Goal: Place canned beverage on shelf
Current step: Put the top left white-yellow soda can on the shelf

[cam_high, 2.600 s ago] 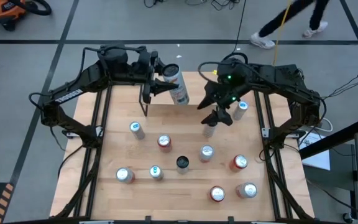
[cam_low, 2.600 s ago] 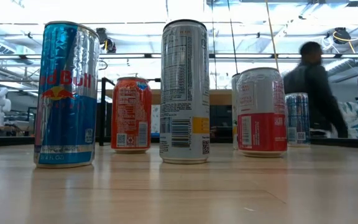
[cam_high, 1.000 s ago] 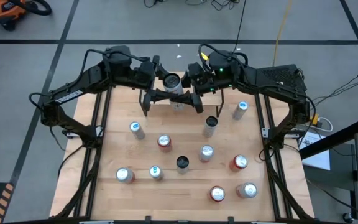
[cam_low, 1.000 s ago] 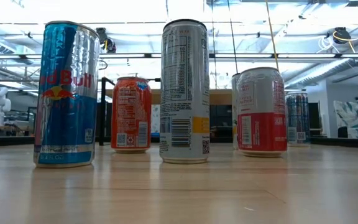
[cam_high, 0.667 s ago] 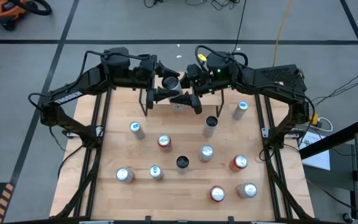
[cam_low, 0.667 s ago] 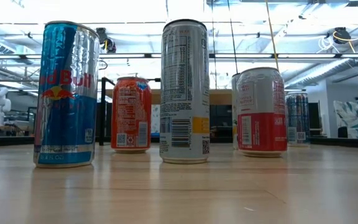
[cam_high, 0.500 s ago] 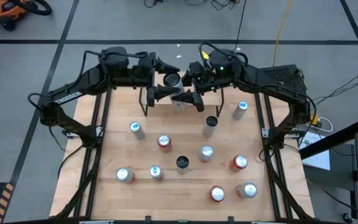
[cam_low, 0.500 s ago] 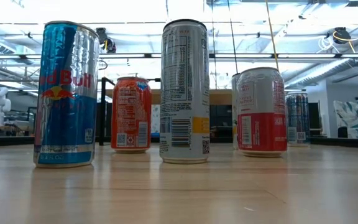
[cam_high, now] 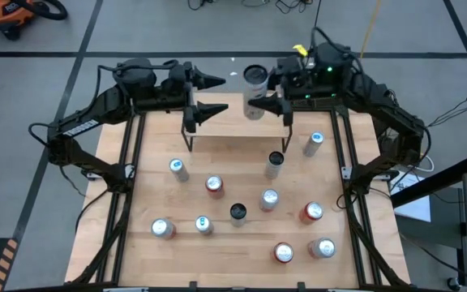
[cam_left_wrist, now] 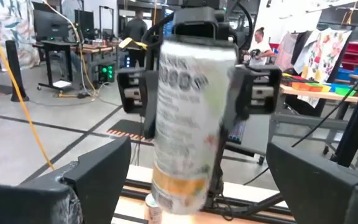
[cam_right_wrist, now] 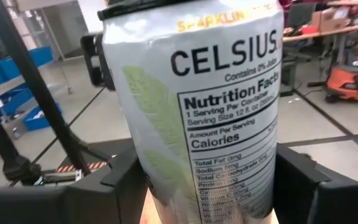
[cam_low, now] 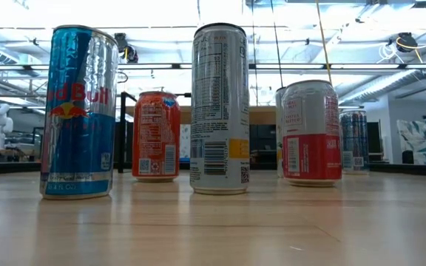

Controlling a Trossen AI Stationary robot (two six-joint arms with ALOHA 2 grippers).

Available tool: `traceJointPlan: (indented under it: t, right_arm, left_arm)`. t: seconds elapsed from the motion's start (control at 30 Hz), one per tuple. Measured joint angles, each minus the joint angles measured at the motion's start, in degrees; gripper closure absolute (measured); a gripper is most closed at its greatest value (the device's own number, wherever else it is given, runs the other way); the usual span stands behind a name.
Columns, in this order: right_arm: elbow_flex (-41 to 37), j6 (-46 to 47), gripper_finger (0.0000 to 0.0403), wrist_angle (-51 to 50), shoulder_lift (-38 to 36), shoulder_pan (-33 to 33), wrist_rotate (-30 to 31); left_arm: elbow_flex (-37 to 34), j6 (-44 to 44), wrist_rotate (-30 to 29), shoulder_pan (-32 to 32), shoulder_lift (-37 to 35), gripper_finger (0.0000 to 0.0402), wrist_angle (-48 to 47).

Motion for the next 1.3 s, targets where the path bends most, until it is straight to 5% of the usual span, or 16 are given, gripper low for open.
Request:
traceJointPlan:
  t: [0.7,1.3]
  right_arm:
    - [0.04,3.93,0.0165,2.16,-0.38,-3.83,-5.68]
    - [0.07,4.07,0.0165,1.7,-0.31,-3.81,-5.68]
  left_arm:
    - [-0.16,-10.44,0.87,-0.79,13.8,0.0029,11.14]
    - [-0.15,-9.5,-0.31,-1.03,14.56,0.0135,12.16]
